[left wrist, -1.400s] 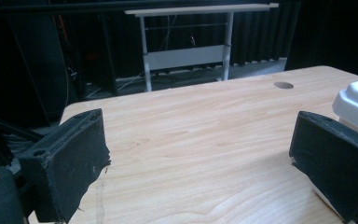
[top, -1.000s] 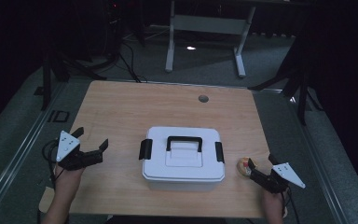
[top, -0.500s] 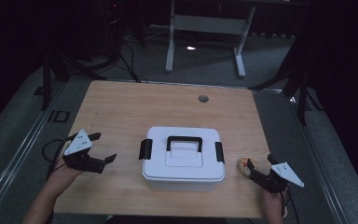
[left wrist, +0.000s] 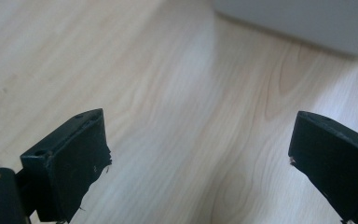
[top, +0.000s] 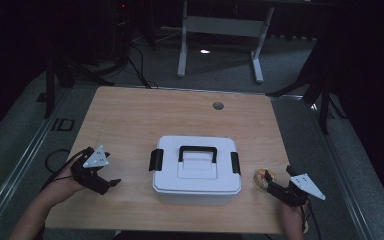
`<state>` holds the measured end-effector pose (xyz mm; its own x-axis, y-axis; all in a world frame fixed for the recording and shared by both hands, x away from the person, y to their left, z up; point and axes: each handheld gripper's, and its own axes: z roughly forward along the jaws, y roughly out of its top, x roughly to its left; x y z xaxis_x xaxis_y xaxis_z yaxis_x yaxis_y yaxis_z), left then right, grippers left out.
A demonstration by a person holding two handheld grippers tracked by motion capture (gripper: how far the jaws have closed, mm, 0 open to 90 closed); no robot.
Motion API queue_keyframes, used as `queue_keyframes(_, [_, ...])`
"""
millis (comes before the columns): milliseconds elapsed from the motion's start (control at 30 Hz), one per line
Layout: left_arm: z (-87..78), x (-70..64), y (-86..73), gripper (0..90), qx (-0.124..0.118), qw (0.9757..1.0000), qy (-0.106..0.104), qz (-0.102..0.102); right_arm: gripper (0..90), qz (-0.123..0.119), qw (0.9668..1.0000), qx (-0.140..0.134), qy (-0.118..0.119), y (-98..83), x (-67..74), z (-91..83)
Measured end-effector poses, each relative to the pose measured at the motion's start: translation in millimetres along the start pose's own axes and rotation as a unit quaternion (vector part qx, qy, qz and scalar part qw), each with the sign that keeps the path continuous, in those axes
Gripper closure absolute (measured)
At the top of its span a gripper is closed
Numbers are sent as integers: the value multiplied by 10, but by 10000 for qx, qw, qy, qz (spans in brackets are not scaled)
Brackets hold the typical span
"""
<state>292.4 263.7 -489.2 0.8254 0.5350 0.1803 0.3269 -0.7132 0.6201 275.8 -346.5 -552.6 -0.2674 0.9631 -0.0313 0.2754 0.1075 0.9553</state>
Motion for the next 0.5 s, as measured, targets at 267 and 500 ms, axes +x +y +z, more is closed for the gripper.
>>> queue_keyframes(267, [9,7,40,38,659,9967,-146,452,137,13,10000,18,3,-1,0,2])
queue_keyframes(500, [-17,-6,95,44,1342,9871,-357,798,137,18,10000,15,10,-2,-2,1])
